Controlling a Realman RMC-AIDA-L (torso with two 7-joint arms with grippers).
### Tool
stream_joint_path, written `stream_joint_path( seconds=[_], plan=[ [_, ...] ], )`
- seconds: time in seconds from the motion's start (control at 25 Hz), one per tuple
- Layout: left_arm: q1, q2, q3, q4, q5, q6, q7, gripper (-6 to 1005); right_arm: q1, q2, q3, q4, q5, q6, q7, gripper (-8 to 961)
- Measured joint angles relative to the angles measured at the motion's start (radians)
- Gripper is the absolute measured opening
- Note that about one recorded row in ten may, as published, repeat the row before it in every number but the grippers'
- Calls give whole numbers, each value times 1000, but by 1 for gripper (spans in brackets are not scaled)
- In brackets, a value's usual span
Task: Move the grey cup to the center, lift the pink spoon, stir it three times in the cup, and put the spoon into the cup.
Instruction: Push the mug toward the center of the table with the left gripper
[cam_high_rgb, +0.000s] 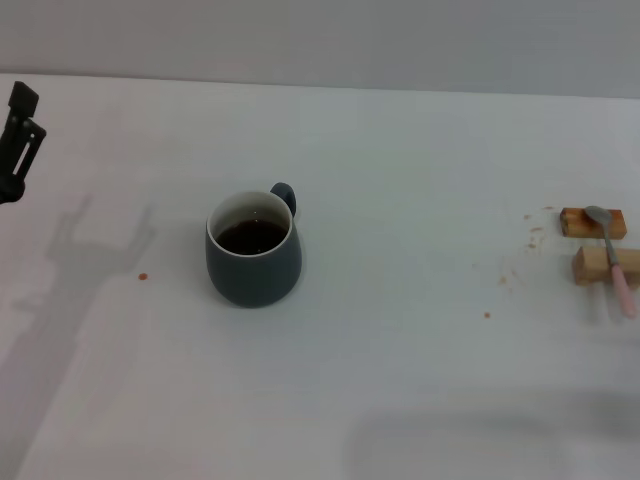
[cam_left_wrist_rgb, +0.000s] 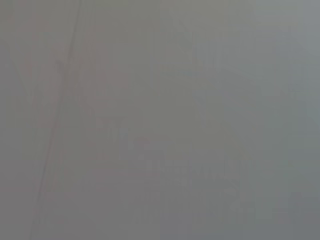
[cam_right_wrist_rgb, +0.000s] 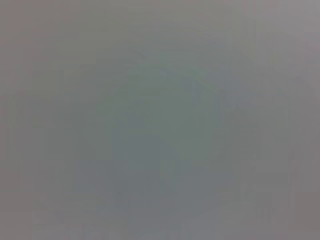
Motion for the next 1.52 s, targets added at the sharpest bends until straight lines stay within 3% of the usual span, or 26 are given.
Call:
stream_joint_path(
  seconds=[0.6,0.76,0.88,1.04,1.28,1.32,1.36,1.48,1.52],
  plan=[
    [-11,0,-3,9,-13,-64,30,832,-33,-3,39,-1,-3,-44,-1,515],
    [-19,6,-1,7,-12,-131,-38,833,-40,-1,57,13,-2,-43,9,514],
    [-59,16,4,13,-6,-231,-148,833,-43,0,72,22,-1,-39,11,514],
    [-92,22,6,16,17,-293,-171,833,-60,-2,54,18,-11,-46,10,514],
    [-156,53,24,16,87,-400,-212,833,-81,-4,34,17,-12,-71,21,514],
    [-182,79,67,14,102,-443,-275,833,-82,-4,31,17,-12,-74,21,514],
    [-189,86,82,14,105,-461,-307,833,-83,-4,28,16,-12,-74,21,514],
    [-255,150,223,22,107,-530,-452,832,-84,-5,26,14,-13,-70,23,514],
    [-255,150,223,22,107,-530,-452,832,-84,-5,26,14,-13,-68,23,515]
  ],
)
